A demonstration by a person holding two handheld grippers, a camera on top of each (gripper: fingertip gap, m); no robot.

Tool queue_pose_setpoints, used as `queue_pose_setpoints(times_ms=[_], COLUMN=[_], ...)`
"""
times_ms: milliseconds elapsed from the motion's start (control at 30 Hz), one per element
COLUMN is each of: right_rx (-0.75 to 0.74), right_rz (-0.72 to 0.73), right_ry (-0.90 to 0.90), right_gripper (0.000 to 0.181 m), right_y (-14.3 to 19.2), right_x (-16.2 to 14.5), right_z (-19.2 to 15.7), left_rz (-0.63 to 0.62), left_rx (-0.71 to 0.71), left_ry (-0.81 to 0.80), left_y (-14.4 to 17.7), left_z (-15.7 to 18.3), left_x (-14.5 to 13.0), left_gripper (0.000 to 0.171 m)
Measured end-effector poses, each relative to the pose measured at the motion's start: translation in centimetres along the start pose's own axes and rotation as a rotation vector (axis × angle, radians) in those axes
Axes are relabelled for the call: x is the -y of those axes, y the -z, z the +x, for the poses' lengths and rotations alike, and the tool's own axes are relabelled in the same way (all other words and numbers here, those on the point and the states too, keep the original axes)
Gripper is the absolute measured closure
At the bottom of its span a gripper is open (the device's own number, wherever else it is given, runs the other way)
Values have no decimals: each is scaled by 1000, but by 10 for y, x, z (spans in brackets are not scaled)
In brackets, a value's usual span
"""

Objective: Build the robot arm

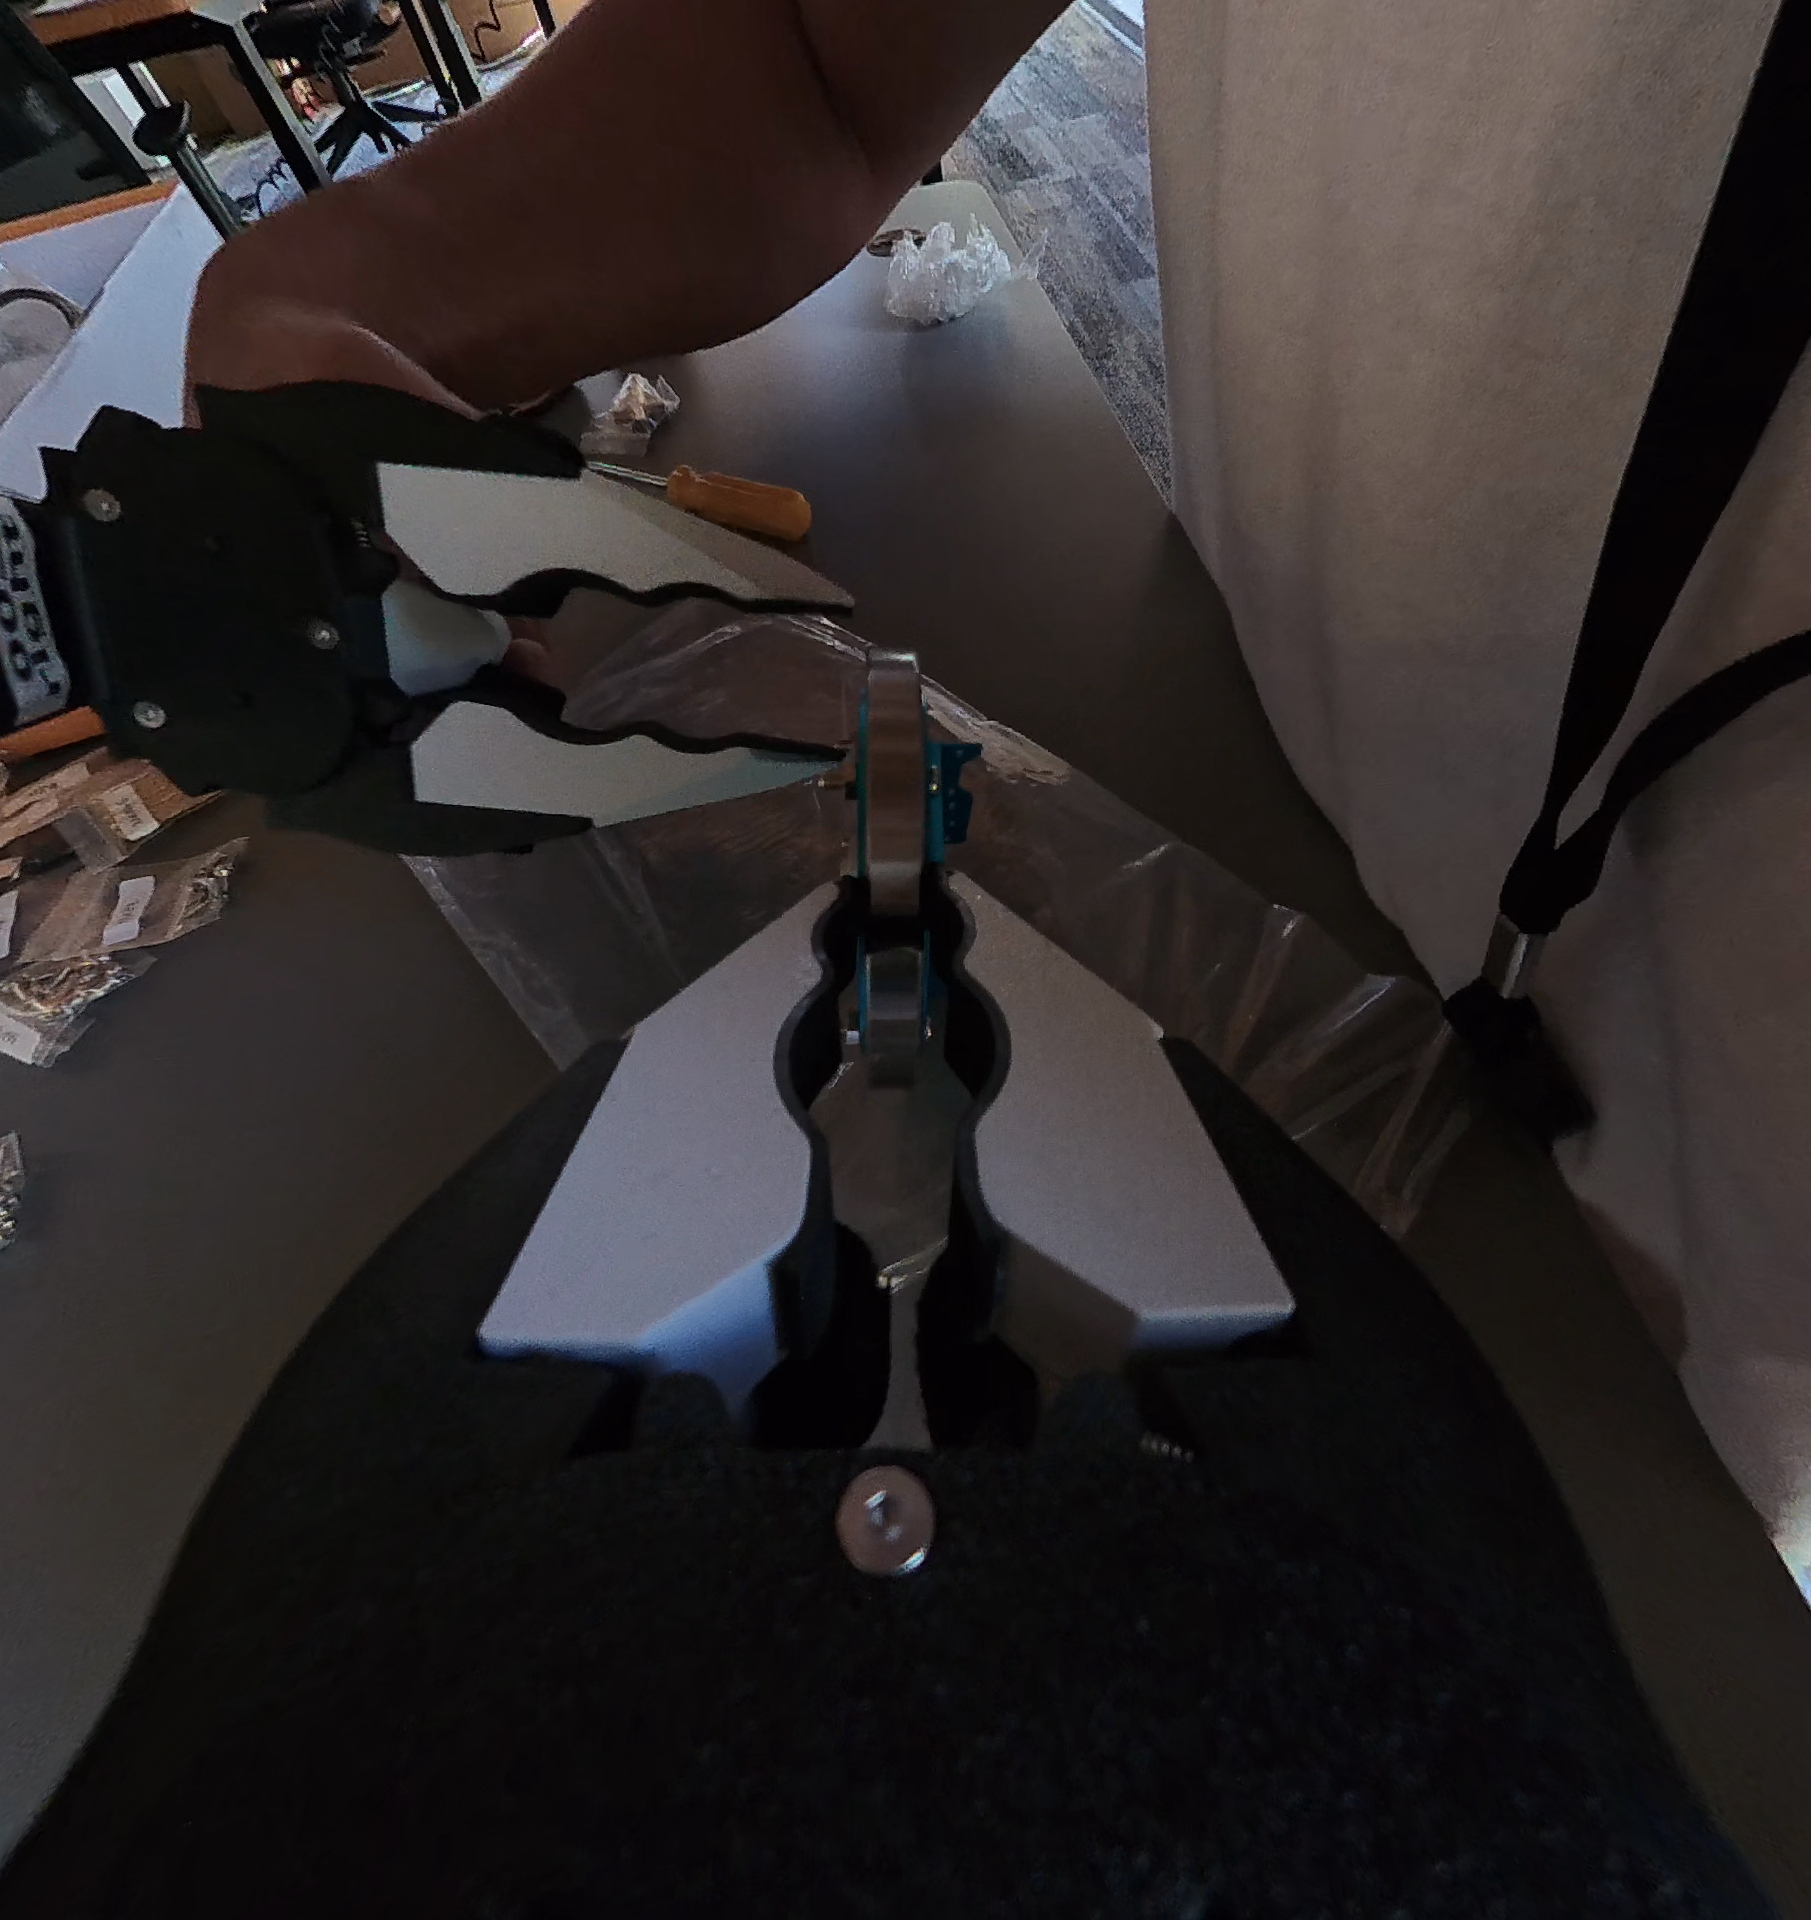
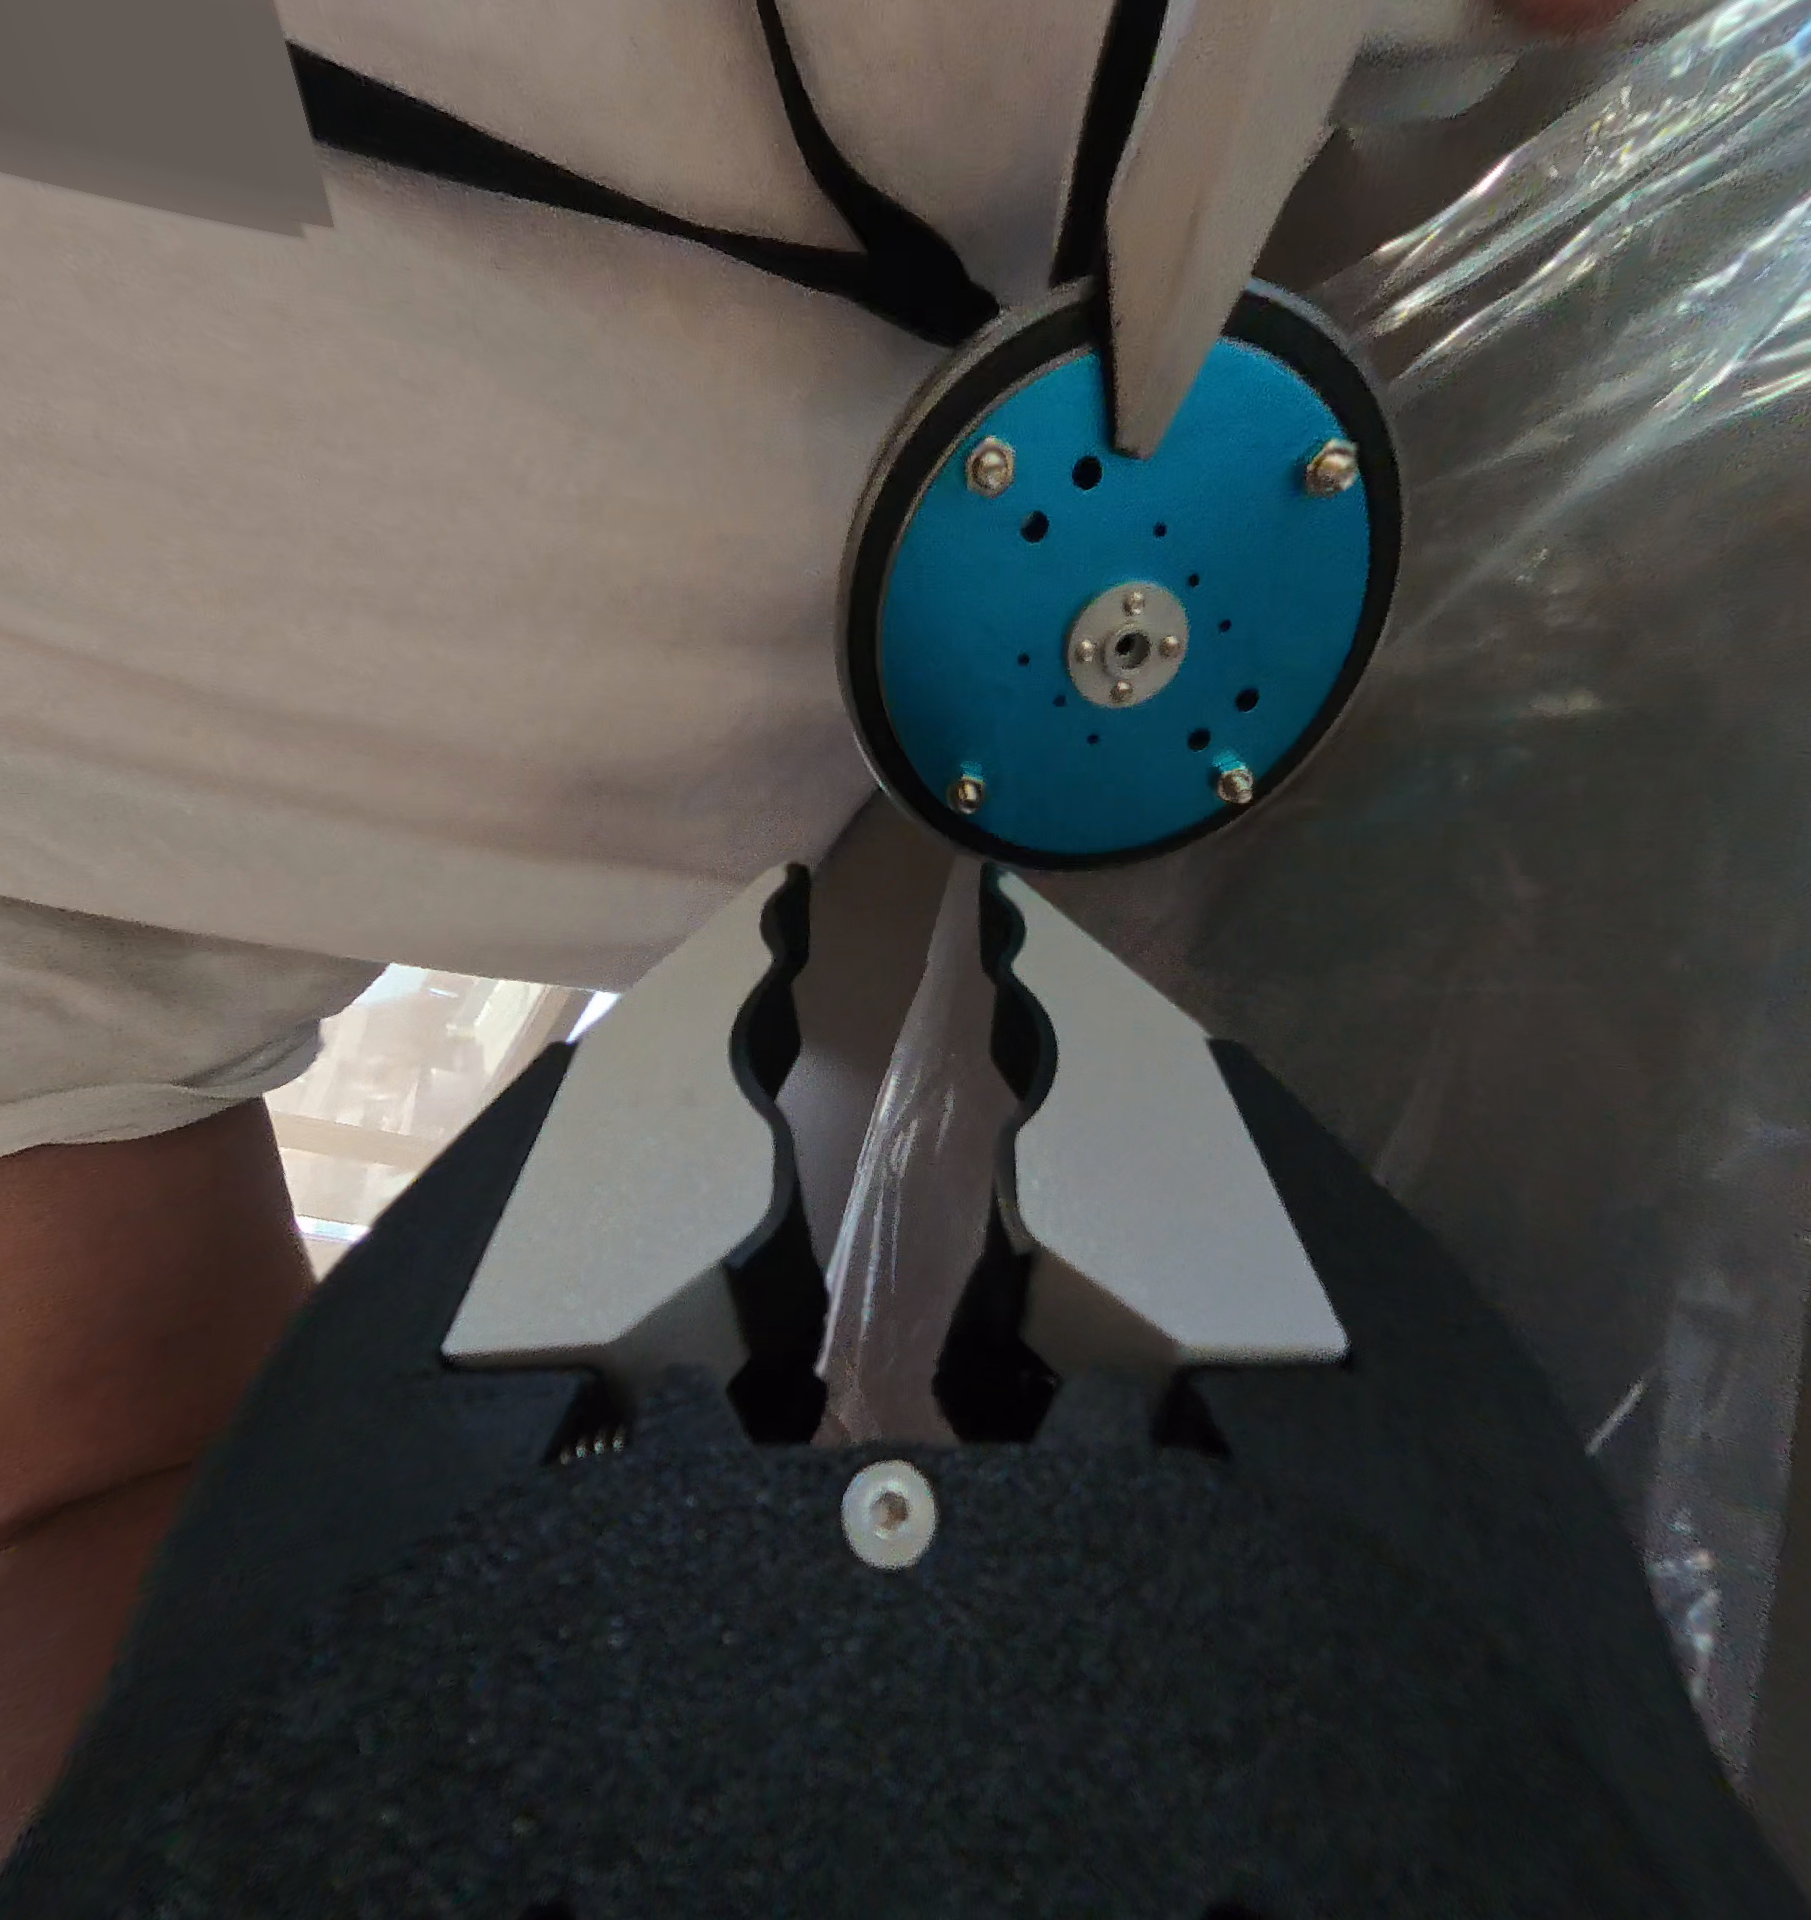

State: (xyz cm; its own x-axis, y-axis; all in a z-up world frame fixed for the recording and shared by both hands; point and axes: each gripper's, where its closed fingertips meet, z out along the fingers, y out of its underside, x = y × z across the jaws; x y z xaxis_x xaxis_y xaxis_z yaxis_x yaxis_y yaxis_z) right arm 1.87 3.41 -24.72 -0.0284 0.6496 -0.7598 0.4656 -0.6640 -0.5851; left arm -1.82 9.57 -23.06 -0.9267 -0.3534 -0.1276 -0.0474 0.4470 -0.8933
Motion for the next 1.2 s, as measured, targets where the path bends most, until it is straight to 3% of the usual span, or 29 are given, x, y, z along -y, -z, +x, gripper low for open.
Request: queue_pose_setpoints(times_ms=[233, 333, 400, 633, 767, 833, 1033, 1200], right_rx=[-16, 14, 31, -57, -14, 12, -120, -72], right_rz=[106, 70, 29, 103, 105, 35, 96, 105], right_ry=[112, 34, -3, 103, 48, 7, 88, 80], right_gripper=[142, 144, 154, 139, 137, 156, 135, 136], right_y=[1, -5, -4, 2, -6, -5, 1, -8], right_x=[22, 12, 1, 18, 15, -1, 11, 16], right_z=[-4, -4, -6, -4, -7, -10, -1, -7], left_rz=[-1, 0, -2, -3, 0, -2, -6, -4], left_rx=[-2, -8, -2, -5, -8, -2, 1, -5], left_ry=[-2, -4, -2, -5, -4, 0, -8, -6], left_y=[0, 0, 0, 0, 0, 0, 0, 0], left_z=[0, 2, 1, 1, 2, 1, 1, 3], left_x=[0, 0, 0, 0, 0, 0, 0, 0], left_gripper=[159, 159, 159, 159, 159, 158, 159, 159])
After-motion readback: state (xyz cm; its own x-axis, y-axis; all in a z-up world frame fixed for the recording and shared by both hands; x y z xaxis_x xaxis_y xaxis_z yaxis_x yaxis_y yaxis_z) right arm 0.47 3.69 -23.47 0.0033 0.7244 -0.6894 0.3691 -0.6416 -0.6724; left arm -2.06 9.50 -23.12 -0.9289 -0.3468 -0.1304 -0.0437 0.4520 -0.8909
